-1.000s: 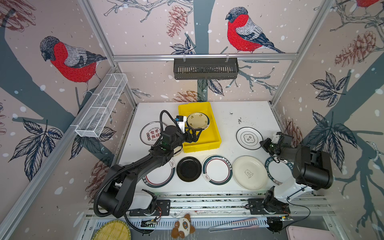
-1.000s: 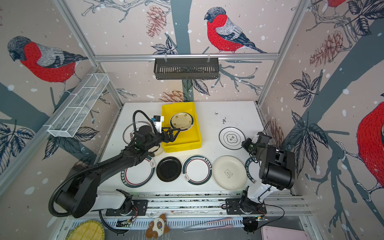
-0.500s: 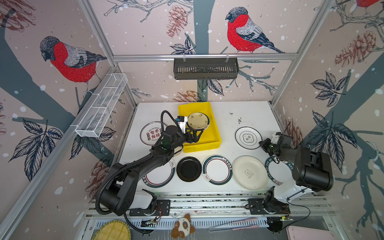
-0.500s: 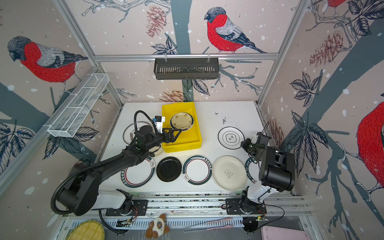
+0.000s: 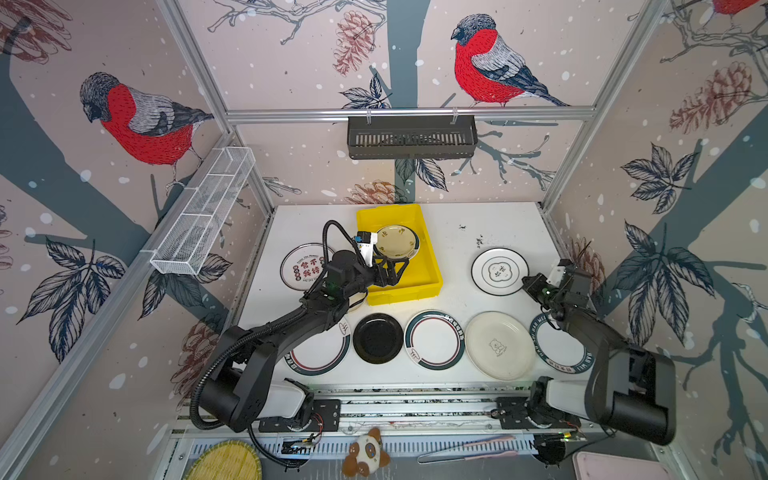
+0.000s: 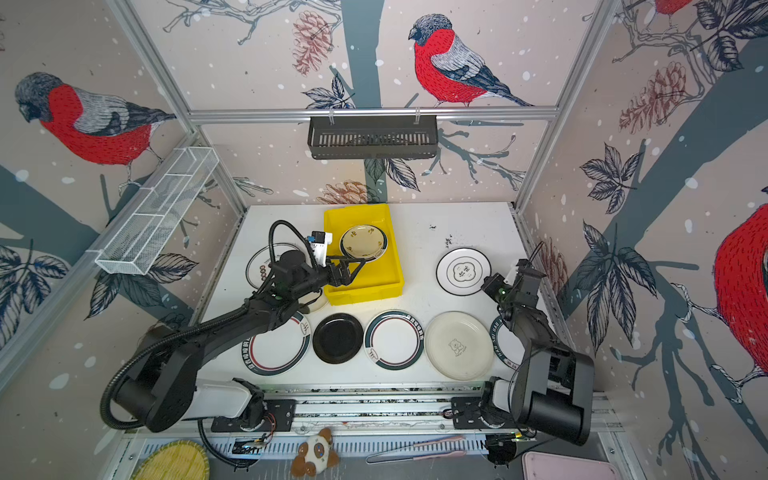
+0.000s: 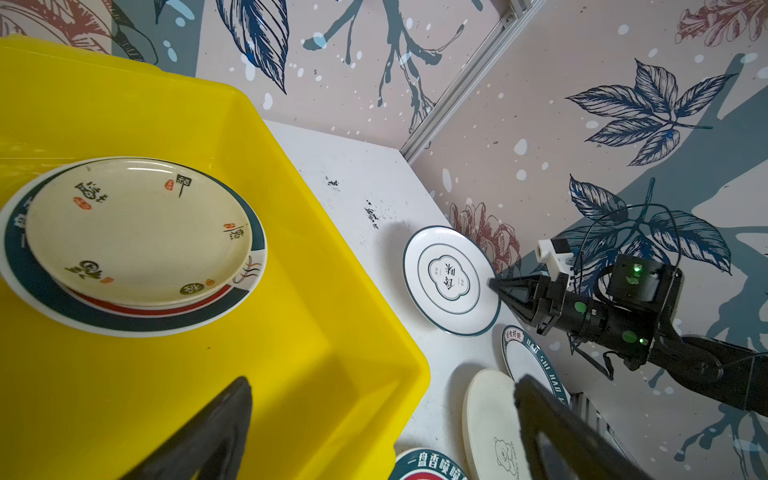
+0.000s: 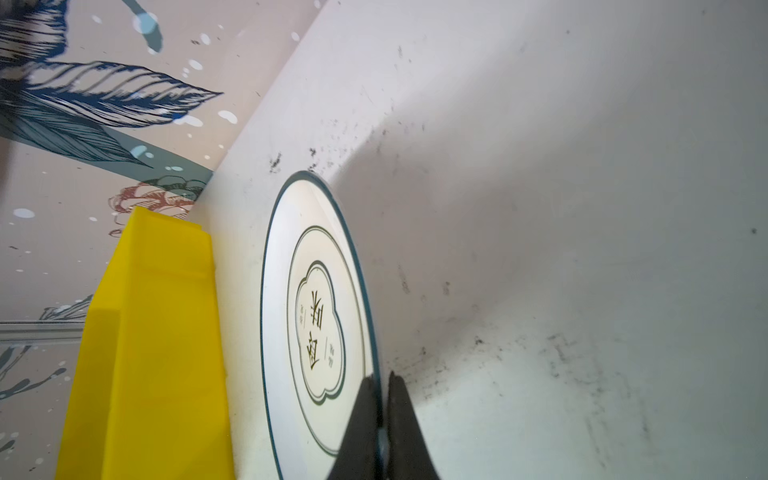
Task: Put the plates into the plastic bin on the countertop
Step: 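Lift the teal-rimmed plate upright toward the left gripper while the left gripper approaches, then grasp the teal-rimmed plate with the left gripper and open the right gripper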
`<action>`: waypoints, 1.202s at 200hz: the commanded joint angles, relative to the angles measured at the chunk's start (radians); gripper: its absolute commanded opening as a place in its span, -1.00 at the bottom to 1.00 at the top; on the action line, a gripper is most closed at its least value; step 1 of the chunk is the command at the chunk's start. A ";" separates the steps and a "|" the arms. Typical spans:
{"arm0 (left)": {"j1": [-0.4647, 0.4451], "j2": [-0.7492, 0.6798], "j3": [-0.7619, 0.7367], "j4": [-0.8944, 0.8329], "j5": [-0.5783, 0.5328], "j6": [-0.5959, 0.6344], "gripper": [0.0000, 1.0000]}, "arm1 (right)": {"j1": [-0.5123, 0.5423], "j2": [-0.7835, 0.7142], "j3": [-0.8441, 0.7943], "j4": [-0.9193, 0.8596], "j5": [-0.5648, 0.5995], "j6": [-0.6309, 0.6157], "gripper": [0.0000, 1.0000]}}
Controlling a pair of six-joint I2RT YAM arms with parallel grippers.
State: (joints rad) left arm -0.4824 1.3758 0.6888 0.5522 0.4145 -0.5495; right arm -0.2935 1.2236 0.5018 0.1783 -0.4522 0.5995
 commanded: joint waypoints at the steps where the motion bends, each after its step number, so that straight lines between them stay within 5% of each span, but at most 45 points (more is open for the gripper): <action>1: -0.025 0.005 0.030 -0.011 -0.010 0.005 0.95 | 0.013 -0.100 0.005 -0.034 -0.024 0.020 -0.99; 38: -0.097 0.052 0.112 -0.069 -0.021 0.034 0.95 | 0.046 -0.245 0.028 -0.068 -0.098 0.071 -1.00; 86: -0.158 0.141 0.211 -0.082 -0.014 0.015 0.82 | 0.227 -0.366 0.103 -0.063 -0.065 0.126 -0.99; 240: -0.174 0.354 0.425 0.007 0.067 -0.071 0.18 | 0.303 -0.230 0.129 0.051 -0.133 0.123 -0.99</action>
State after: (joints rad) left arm -0.6556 1.7069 1.0809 0.5053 0.4530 -0.5976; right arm 0.0059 0.9955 0.6338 0.1406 -0.5549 0.7109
